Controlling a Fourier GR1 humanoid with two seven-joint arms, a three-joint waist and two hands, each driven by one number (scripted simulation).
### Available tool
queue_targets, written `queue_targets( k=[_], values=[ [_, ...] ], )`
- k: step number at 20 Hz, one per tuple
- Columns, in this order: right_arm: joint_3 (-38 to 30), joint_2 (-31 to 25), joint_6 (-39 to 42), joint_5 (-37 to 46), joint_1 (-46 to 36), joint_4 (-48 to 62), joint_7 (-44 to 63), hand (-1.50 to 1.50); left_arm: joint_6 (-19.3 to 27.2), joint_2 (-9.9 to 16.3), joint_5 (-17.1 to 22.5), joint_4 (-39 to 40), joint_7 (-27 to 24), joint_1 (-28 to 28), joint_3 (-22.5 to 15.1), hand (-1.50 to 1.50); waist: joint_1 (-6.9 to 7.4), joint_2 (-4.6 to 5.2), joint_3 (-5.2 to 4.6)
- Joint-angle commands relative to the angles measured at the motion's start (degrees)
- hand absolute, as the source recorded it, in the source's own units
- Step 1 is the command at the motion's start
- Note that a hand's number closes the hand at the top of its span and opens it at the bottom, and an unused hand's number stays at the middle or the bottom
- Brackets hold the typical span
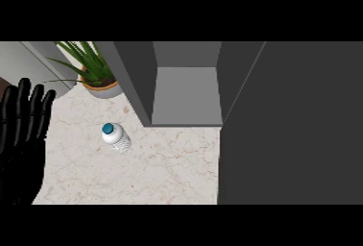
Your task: Pick up the bottled water, place it into the cabinet and close the cabinet
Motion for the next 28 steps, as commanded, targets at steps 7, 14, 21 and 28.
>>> queue_targets(
  k=[7,14,21,28],
  values=[
    [5.44,0.76,5.84,-5.99,10.22,-5.07,2.51,-1.50,25.84,-5.88,-7.06,0.76,8.60,0.35,-4.04,-1.50,-0.53,0.92,0.93],
    [5.66,-1.34,9.79,-9.21,22.84,-16.48,3.37,-1.50,41.26,-5.96,-15.12,-2.58,10.91,4.55,-20.66,-1.50,-0.24,0.92,0.91],
    [6.84,-1.07,11.02,-9.50,30.42,-26.21,5.85,-1.50,48.22,-5.97,-28.43,-9.51,19.66,9.00,-33.79,-1.50,-0.07,0.84,0.94],
    [3.91,-1.89,13.13,-14.19,35.92,-29.83,4.85,-1.50,54.77,-5.97,-32.50,-5.92,16.61,11.98,-41.43,-1.50,-0.34,0.84,0.89]
  ],
)
